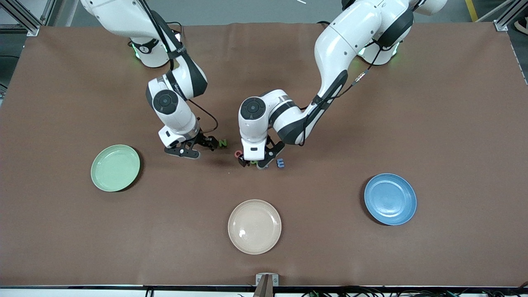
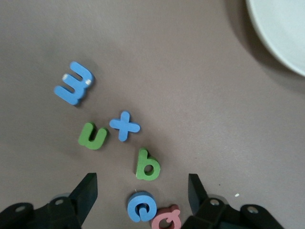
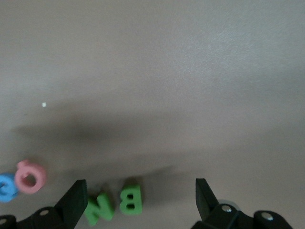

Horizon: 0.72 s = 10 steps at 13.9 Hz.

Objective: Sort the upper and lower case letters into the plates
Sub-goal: 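Grasp the green B with the right gripper while the left grasps green b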

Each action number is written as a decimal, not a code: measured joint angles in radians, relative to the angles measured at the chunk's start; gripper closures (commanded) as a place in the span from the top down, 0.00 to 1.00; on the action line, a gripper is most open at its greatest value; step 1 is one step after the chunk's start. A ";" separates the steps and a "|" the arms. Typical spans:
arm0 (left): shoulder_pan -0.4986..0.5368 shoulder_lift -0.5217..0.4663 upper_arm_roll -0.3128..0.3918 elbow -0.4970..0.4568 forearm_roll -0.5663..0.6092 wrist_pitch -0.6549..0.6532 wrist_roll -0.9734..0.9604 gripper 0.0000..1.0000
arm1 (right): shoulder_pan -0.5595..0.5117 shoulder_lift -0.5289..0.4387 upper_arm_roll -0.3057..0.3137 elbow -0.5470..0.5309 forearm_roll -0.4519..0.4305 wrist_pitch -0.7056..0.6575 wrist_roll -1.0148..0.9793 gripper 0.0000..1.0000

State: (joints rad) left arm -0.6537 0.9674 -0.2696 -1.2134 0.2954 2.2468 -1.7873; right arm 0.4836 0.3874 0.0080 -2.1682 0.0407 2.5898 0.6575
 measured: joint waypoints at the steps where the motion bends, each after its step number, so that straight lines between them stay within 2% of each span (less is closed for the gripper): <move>1: -0.003 0.012 0.000 0.002 0.000 0.015 -0.006 0.74 | 0.000 0.022 -0.002 0.001 0.000 0.014 0.000 0.97; 5: -0.052 0.050 0.041 0.006 0.000 0.031 -0.056 0.64 | 0.002 0.056 -0.002 0.002 0.000 0.027 0.000 0.95; 10: -0.063 0.051 0.066 0.019 0.000 0.031 -0.062 0.59 | 0.009 0.075 -0.001 0.002 0.000 0.028 0.000 0.95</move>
State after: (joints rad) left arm -0.7171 1.0185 -0.2035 -1.1949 0.2953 2.2777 -1.8490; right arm 0.4930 0.4624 0.0067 -2.1663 0.0407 2.6179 0.6575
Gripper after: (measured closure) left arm 0.383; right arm 0.048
